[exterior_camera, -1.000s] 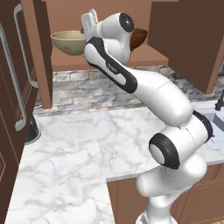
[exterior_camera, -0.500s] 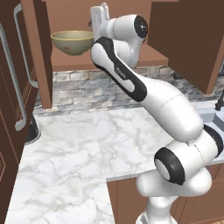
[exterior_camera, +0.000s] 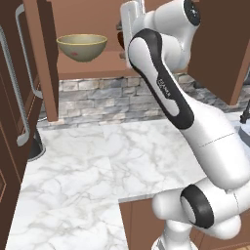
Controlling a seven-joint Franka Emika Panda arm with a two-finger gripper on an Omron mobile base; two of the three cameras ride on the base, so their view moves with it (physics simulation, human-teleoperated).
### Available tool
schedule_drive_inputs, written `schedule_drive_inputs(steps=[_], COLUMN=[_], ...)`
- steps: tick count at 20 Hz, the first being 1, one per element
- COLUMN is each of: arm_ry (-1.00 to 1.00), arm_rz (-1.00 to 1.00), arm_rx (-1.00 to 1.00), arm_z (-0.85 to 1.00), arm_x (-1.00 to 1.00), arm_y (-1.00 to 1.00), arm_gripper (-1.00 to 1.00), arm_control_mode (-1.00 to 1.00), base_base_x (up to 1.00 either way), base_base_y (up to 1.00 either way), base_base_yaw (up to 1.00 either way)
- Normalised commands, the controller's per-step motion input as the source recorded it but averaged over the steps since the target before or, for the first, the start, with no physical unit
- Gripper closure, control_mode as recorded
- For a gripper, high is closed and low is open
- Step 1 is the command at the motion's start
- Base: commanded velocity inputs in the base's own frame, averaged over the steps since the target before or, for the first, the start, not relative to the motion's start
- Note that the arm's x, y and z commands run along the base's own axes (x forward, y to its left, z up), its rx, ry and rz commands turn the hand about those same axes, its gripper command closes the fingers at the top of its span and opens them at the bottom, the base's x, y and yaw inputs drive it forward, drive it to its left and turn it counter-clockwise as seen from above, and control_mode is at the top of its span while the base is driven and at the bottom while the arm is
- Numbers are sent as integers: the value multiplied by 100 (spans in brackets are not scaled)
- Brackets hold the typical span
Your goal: Open the cabinet. Pick the bowls from the counter and place them in the cabinet. Then close the cabinet.
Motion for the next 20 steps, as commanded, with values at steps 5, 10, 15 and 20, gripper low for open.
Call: schedule_drive_inputs(steps=[5,10,15,20], arm_ry=[-7,-21,-17,-3], arm_rz=[0,0,0,0], arm_rx=[1,5,0,0], arm_z=[0,-1,-25,-31], arm_x=[-100,-100,-100,-83], arm_y=[-25,-23,-2,0], arm_gripper=[-100,-100,-100,-100], arm_control_mode=[-100,-100,-100,-100], base_base_x=[0,0,0,0], base_base_y=[0,0,0,0], base_base_yaw=[0,0,0,0])
